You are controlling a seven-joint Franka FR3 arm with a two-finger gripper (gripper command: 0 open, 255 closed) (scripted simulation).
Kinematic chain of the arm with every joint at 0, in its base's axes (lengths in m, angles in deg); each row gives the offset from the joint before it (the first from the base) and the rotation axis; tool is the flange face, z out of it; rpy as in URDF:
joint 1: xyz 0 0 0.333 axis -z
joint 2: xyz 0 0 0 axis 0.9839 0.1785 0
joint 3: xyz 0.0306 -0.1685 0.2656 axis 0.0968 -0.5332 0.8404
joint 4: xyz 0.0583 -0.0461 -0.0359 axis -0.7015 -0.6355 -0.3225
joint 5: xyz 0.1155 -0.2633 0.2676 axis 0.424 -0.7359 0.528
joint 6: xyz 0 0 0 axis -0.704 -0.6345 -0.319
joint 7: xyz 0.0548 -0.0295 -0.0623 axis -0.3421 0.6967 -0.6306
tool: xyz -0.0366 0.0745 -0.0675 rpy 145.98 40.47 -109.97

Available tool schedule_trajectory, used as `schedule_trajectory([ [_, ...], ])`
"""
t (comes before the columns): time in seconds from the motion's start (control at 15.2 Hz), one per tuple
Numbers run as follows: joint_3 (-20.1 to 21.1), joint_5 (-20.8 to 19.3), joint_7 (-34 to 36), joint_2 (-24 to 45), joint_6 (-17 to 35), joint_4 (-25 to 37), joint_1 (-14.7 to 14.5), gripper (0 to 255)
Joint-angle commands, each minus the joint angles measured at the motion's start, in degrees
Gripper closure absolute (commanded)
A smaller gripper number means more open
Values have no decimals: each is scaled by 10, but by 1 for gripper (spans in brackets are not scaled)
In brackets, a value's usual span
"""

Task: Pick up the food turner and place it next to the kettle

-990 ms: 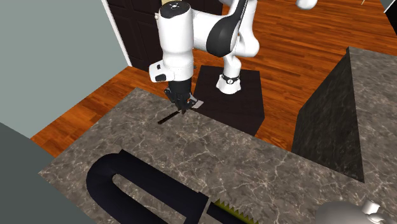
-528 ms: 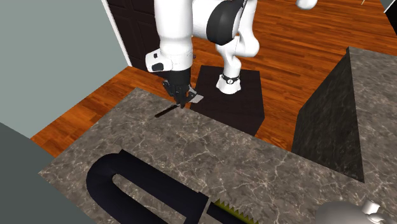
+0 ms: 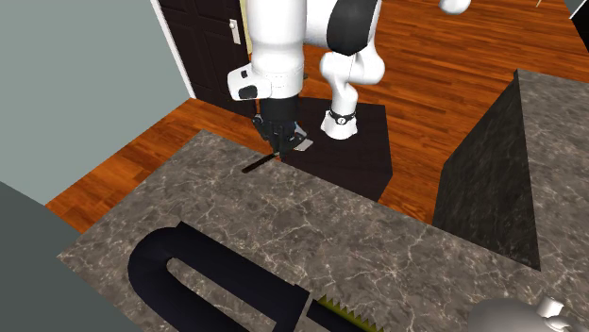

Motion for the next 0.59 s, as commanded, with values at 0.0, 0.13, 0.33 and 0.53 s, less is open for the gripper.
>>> schedule_trajectory([
  [0.0, 15, -1, 30, 7, 0, 7, -15, 255],
  [0.13, 28, -1, 56, 15, -2, 16, -28, 255],
  [0.33, 46, -2, 94, 30, -6, 35, -47, 255],
  [0.53, 64, -4, 132, 50, -12, 60, -66, 255],
])
